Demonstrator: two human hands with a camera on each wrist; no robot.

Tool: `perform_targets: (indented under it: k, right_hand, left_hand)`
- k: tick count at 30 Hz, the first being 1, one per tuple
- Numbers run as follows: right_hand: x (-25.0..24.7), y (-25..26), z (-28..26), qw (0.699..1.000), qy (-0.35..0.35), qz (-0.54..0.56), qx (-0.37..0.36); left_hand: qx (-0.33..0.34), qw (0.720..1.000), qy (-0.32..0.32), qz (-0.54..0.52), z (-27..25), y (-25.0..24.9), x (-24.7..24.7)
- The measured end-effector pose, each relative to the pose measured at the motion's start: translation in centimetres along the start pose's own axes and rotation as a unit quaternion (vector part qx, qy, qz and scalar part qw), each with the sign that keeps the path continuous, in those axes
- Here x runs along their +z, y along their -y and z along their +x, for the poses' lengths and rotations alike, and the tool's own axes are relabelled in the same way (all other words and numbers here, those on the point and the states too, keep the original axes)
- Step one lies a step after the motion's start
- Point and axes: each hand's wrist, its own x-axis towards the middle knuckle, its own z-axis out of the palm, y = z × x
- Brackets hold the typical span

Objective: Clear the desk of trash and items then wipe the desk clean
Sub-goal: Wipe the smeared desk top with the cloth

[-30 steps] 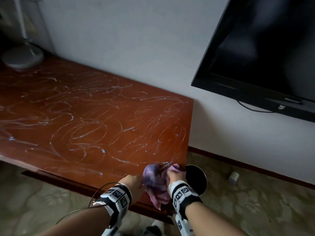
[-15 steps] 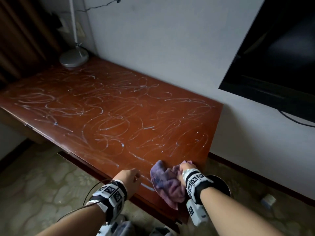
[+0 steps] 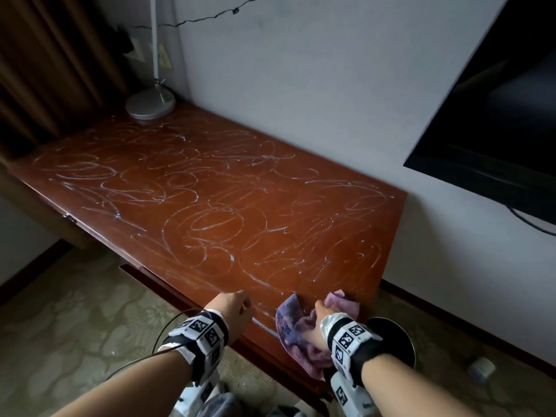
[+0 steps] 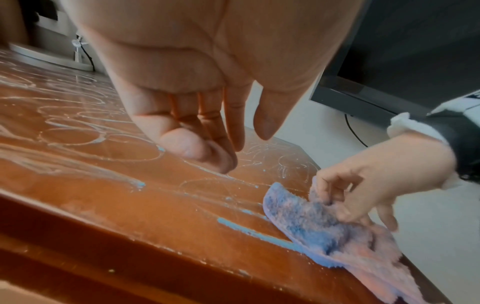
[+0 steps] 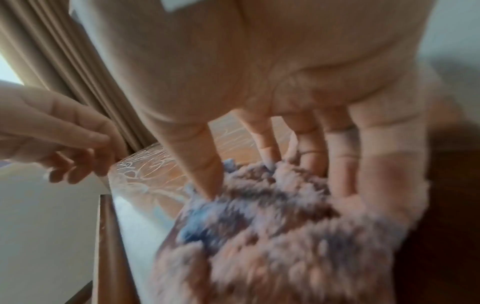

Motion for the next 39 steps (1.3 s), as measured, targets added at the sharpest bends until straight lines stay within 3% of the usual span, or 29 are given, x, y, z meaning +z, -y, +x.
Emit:
perform_targets:
  k: [2,7,12,15,17,19,21,23,26,29,32,36,39]
  right_hand:
    - [1.0,0.6,-0.2,1.000,0.011,0.019,0.017]
    - [0.7,2.6,0.6,0.998,-0.038,0.052,0.002]
    - [3.0,5.7,-0.4,0.999,0.001,0.030,-0.032]
    - [3.6,4.9,-1.1,0.999,0.014,0.044,0.015]
    - [2.9,4.9,-0.5,0.992,-0.002,0.109,0.067]
    - [2.3,6.3,0.5,0.990,-0.039,0.101,0.085]
    - [2.6,8.7,0.9,0.994,-0.058,0.074,0.051]
    - [3.4,10.6,0.3,0.998,-0.030,0.044,0.017]
    - [4.4,9.8,-0.4,0.999,-0.020,0.024,0.030]
    - [3.2,7.4,-0.1,0.993,-0.058,0.056,0.080]
    - [1.8,8.6,0.7,0.990,-0.107,0.071,0.062]
    - [3.9,12.8,0.2,0.993,-0.060,0.096,0.028]
    - [4.2,10.7,-0.8,0.992,-0.045,0.090,0.069]
  left_hand:
    - [0.005,1.000,0.000,0.004,0.0,0.3,-0.4]
    - [0.006,1.000,-0.004,0.000,-0.2,1.8,-0.7]
    - [0.012,1.000,0.002,0.007,0.0,3.1,-0.5]
    - [0.017,1.000,-0.001,-0.004,0.0,3.8,-1.1]
    - [0.021,1.000,-0.002,-0.014,-0.3,4.5,-1.4]
    - [0.018,1.000,-0.002,-0.019,-0.7,5.6,-1.8]
    - [0.015,1.000,0.000,-0.016,-1.1,6.5,-1.8]
    - [0.019,1.000,0.002,-0.008,-1.6,7.3,-1.8]
    - [0.020,1.000,-0.003,-0.004,-1.9,8.0,-1.9]
    - [0.008,1.000,0.003,-0.020,-1.9,8.8,-2.4]
    - [0.004,1.000,0.007,-0.027,-1.9,9.6,-2.6]
    - [0.024,1.000,0.003,-0.009,-1.9,9.7,-2.3]
    - [0.038,0.999,0.014,-0.006,-1.5,9.3,-2.6]
